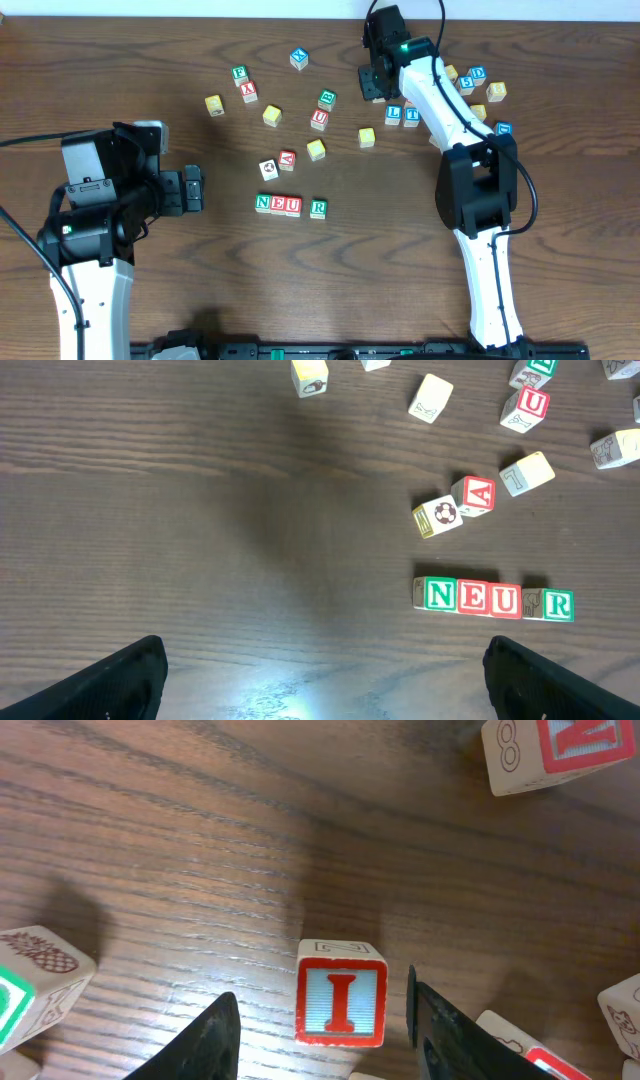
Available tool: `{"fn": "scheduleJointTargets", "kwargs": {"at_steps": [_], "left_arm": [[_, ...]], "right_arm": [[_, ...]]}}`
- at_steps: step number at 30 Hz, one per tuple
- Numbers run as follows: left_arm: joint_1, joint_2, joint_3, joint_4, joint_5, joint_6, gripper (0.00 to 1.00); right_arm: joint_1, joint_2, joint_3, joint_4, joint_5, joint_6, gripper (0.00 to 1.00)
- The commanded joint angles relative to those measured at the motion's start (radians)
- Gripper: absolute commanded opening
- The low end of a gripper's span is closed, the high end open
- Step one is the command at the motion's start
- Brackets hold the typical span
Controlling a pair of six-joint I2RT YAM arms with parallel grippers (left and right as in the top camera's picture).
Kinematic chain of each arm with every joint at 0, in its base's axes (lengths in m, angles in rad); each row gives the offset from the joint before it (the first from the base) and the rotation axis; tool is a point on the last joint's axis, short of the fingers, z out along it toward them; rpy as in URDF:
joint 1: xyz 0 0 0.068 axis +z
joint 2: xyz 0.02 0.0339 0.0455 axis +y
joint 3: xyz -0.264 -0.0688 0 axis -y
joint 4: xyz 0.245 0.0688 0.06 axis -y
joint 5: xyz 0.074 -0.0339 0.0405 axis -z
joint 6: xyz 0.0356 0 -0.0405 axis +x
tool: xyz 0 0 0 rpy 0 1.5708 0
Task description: Spell out NEURIPS
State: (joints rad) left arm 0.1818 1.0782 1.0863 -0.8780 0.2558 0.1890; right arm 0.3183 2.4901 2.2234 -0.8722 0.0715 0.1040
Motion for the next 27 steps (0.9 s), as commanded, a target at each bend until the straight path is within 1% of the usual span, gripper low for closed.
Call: {"fn": "scheduleJointTargets", "kwargs": {"at_steps": [1,8,18,19,23,27], "left_arm": [[0.003,0.0,0.014,0.0,-0.003,0.016,0.99],[0.003,0.0,0.014,0.0,-0.003,0.016,0.99],[0.003,0.0,0.014,0.0,-0.003,0.016,0.99],[0.003,0.0,0.014,0.0,-0.003,0.016,0.99],[0.003,0.0,0.014,0.0,-0.003,0.016,0.99],[0.003,0.0,0.014,0.0,-0.003,0.016,0.99]], "right_arm": [[-0.003,0.037,0.005,0.002,0.027,0.016,0.49],[-0.003,0.081,0.005,0.018,0.027,0.031,0.44],[-0.003,0.08,0.006,0.048,0.027,0.038,0.44],[-0.003,0.08,0.006,0.049,0.027,0.038,0.43],[-0.003,0.08,0.006,0.048,0.027,0.061,0.33],[-0.003,0.08,0.006,0.045,0.027,0.068,0.27]]}}
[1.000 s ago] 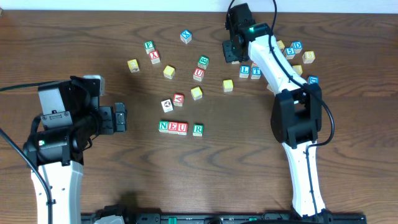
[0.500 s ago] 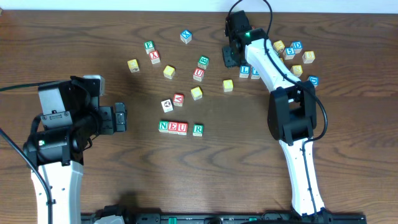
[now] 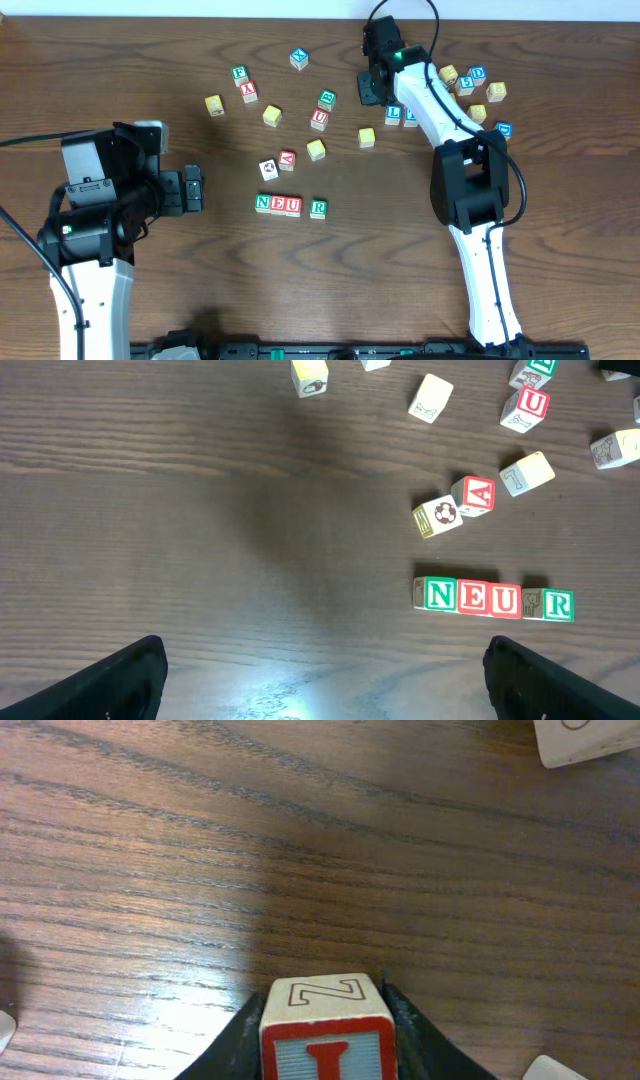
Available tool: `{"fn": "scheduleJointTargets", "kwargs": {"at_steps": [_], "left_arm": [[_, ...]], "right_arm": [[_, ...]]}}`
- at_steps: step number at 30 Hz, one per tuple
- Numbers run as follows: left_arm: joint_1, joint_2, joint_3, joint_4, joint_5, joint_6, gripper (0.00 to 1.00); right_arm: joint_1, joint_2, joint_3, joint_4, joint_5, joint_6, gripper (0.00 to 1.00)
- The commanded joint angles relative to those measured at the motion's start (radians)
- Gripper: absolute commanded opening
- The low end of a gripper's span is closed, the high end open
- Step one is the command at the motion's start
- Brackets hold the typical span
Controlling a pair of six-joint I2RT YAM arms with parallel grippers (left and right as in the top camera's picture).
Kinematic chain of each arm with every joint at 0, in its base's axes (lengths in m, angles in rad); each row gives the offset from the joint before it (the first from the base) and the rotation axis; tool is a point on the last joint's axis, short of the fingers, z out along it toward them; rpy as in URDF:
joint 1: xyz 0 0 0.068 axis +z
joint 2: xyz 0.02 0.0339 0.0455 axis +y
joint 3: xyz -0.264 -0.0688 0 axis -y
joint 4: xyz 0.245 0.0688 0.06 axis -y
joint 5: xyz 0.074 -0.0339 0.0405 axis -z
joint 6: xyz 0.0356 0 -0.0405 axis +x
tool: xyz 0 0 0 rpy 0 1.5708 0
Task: Spell out NEURIPS
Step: 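Lift the I block and carry it toward the right of the R block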
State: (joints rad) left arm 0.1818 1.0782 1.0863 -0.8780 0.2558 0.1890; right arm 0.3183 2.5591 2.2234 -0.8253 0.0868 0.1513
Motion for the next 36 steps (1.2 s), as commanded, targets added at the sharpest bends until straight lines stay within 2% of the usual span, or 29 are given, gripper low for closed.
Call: {"fn": "scheduleJointTargets", "kwargs": {"at_steps": [1,12,18,27,36], "left_arm": [[0.003,0.0,0.014,0.0,-0.003,0.016,0.99],[0.003,0.0,0.014,0.0,-0.003,0.016,0.99],[0.003,0.0,0.014,0.0,-0.003,0.016,0.99],[0.003,0.0,0.014,0.0,-0.003,0.016,0.99],[0.003,0.0,0.014,0.0,-0.003,0.016,0.99]], "right_arm": [[-0.003,0.011,0.006,-0.004,0.012,0.021,0.27],[-0.003,-0.038,0.008,-0.043,0.012,0.02,0.2],[-0.001,-0.135,0.008,-0.097,0.008,0.02,0.21],[0.024,-0.275,0.008,-0.294,0.008,0.029,0.17],[0.09,-0.299,-0.006,-0.507,-0.028,0.103,0.04]]}}
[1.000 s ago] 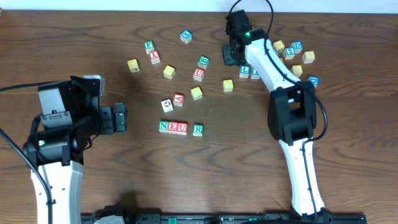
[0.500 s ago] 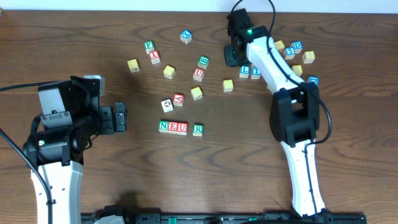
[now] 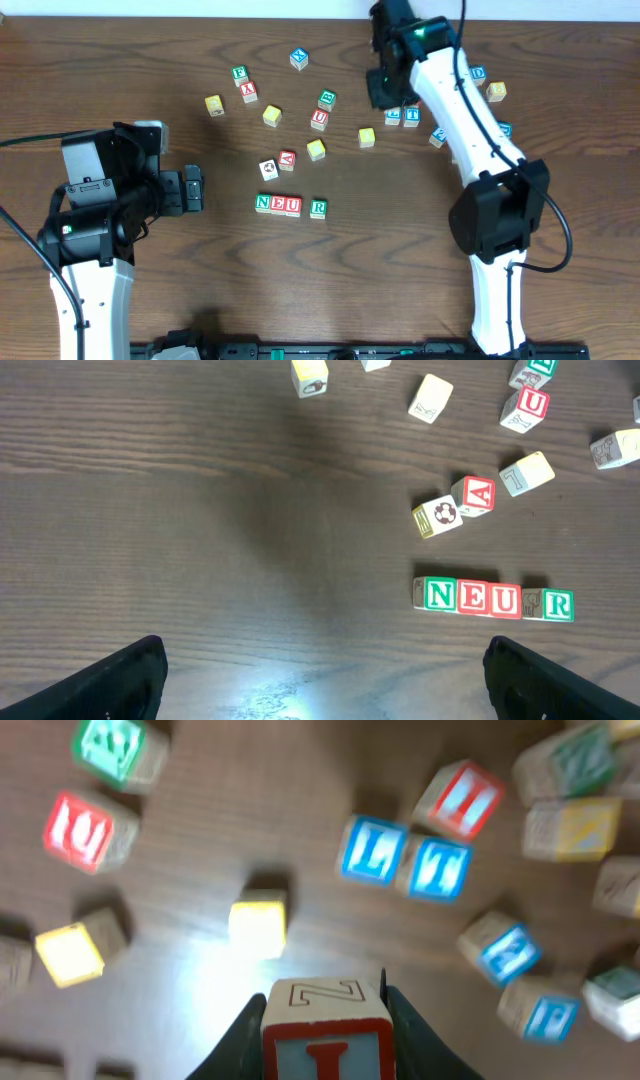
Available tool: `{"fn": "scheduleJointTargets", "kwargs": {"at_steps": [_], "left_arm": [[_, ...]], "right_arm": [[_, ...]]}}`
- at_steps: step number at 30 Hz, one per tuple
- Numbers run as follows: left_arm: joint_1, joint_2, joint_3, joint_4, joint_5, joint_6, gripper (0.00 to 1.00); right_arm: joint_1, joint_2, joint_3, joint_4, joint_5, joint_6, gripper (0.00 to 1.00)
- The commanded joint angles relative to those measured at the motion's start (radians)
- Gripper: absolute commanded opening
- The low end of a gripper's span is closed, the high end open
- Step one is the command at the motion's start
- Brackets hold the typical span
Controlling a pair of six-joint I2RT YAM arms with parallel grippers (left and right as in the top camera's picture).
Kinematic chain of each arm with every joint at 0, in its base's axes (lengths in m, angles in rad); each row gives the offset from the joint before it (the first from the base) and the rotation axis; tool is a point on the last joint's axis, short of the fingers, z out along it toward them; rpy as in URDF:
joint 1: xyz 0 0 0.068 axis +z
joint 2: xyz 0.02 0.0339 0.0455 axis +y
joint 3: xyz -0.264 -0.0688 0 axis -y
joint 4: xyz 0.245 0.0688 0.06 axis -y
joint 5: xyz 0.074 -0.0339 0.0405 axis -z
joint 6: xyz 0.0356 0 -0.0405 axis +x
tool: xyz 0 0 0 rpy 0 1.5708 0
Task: Spell out NEURIPS
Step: 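Lift the I block and carry it toward the right of the R block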
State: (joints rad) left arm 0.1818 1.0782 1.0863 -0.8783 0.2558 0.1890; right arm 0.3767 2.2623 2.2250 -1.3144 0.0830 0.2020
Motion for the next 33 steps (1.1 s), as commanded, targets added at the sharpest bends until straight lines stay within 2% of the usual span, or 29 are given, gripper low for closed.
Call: {"fn": "scheduleJointTargets", "kwargs": {"at_steps": [1,11,21,24,33], "left_arm": [[0.003,0.0,0.014,0.0,-0.003,0.016,0.99],[0.003,0.0,0.014,0.0,-0.003,0.016,0.99],[0.003,0.0,0.014,0.0,-0.003,0.016,0.99],[0.003,0.0,0.014,0.0,-0.003,0.016,0.99],[0.003,0.0,0.014,0.0,-0.003,0.016,0.99]], "right_arm": [[0.042,-0.002,-0.016,-0.018,-0.031,0.058,0.02],[0.165,-0.018,-0.184,0.057,-0.026,0.152,0.01],[0.276,-0.267,-0.699,0.394,-0.018,0.249,0.01],[0.301,-0.341,-0.803,0.47,-0.019,0.282,0.02],[0.349,-0.383,-0.919,0.497,-0.01,0.375,0.01]]}}
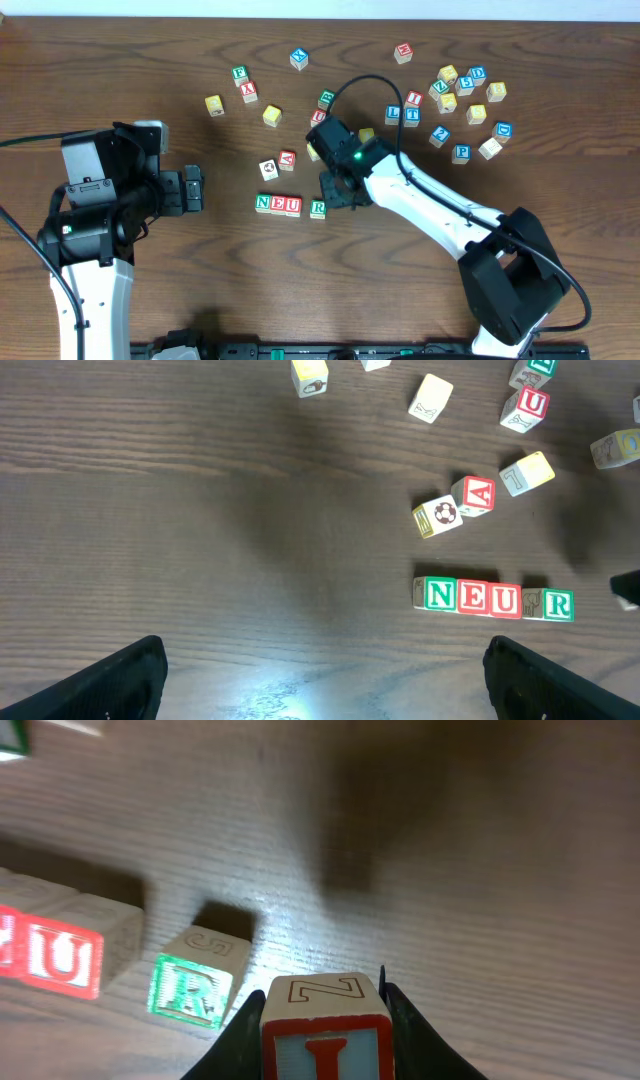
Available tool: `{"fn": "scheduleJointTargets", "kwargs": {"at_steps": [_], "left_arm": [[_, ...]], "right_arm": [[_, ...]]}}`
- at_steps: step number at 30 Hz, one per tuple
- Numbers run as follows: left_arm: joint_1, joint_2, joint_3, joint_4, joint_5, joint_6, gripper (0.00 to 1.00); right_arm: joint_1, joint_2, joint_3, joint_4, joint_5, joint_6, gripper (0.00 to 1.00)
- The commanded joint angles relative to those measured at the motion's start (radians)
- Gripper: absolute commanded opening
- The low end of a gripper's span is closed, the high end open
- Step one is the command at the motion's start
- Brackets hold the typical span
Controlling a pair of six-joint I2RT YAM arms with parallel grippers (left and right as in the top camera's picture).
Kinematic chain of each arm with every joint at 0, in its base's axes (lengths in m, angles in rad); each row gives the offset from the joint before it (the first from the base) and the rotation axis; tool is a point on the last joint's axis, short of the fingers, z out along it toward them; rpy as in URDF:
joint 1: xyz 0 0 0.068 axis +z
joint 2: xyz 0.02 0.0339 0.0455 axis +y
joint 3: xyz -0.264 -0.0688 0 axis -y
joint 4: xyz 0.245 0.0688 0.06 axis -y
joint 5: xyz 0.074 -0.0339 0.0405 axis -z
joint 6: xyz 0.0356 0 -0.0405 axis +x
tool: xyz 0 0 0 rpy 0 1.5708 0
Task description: Spell out NEURIPS
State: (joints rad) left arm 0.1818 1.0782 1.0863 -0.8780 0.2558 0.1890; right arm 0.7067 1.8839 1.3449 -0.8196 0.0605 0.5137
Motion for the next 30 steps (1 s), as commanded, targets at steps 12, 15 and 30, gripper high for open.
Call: {"fn": "scheduleJointTargets", "kwargs": {"at_steps": [12,15,30], "left_arm": [[0.003,0.0,0.014,0.0,-0.003,0.016,0.99],[0.003,0.0,0.014,0.0,-0.003,0.016,0.99],[0.003,0.0,0.014,0.0,-0.003,0.016,0.99]], "right_arm": [[0.074,-0.005,-0.176,0.111,0.016,0.129,0.01],[0.083,-0.005,-0.176,0.134,0.016,0.129,0.02],[0.087,-0.005,-0.176,0.23,0.016,0.144,0.04]]}}
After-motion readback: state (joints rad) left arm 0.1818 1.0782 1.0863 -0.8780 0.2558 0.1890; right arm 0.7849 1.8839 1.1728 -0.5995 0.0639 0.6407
